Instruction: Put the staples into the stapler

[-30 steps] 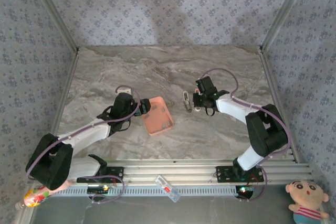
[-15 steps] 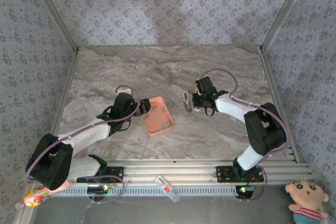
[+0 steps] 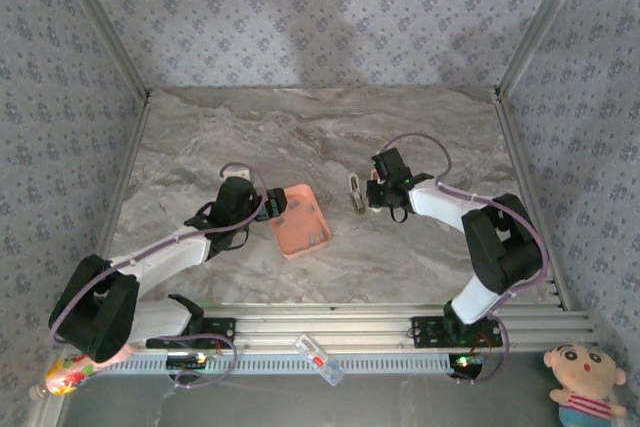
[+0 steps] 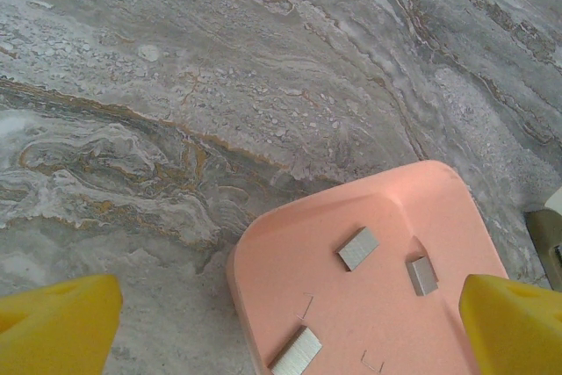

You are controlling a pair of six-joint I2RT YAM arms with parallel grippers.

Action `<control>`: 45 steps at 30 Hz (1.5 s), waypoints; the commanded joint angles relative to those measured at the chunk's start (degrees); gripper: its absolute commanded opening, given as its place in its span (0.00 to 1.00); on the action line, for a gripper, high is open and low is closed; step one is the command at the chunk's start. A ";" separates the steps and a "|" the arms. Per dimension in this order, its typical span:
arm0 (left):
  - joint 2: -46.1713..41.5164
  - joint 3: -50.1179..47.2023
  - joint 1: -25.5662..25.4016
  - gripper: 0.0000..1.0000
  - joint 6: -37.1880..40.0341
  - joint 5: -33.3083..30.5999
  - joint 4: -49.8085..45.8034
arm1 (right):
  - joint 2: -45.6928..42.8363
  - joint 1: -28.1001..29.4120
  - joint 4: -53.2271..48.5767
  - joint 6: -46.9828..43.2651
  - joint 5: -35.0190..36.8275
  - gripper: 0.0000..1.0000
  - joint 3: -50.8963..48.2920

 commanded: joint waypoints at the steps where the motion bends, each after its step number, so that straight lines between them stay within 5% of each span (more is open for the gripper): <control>1: -0.53 1.53 0.33 0.98 0.52 0.12 0.86 | 0.65 -0.33 0.04 0.26 0.30 0.14 -0.76; 21: -0.52 1.36 0.25 0.98 0.08 0.96 1.12 | -1.65 0.90 -0.92 1.42 1.49 0.15 -2.95; 32: -0.97 1.58 0.28 0.98 0.17 1.40 1.21 | -7.51 0.98 -4.48 1.32 2.69 0.32 -0.83; 45: -1.28 3.75 0.20 0.98 1.05 5.45 1.23 | -19.91 0.42 -6.69 9.07 -6.29 0.33 -4.52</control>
